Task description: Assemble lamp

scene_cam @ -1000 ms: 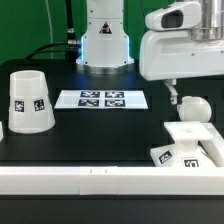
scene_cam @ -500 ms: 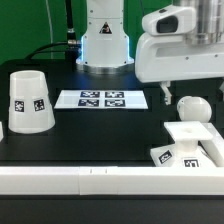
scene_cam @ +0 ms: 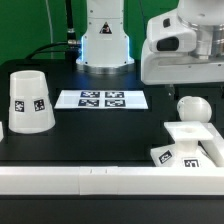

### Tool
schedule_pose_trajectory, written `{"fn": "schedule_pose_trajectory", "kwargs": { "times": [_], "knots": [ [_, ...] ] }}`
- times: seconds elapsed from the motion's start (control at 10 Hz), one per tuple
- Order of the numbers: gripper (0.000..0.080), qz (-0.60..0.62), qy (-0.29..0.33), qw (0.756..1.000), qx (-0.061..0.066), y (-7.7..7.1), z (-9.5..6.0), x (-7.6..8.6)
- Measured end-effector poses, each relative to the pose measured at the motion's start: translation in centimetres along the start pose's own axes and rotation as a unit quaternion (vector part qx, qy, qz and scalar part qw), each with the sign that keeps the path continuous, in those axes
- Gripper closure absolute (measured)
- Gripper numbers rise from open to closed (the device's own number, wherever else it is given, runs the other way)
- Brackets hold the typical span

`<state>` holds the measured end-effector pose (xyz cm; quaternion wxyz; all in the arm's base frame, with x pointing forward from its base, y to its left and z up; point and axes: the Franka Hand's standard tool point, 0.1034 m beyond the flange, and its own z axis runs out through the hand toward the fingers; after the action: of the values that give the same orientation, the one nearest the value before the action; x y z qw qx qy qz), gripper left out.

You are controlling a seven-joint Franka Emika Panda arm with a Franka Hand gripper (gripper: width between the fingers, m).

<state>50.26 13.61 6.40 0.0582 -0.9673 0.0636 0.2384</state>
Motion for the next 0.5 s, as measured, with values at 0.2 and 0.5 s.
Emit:
{"fn": "schedule_pose_trajectory", "kwargs": {
  "times": [0.2,0.5],
  "knots": [
    [0.01,0.003,-0.065,0.998,-0.004,0.4,0.4,-0.4],
    [0.01,-0.004,-0.155,0.988,-0.012,0.5,1.9,-0.8]
  ]
}}
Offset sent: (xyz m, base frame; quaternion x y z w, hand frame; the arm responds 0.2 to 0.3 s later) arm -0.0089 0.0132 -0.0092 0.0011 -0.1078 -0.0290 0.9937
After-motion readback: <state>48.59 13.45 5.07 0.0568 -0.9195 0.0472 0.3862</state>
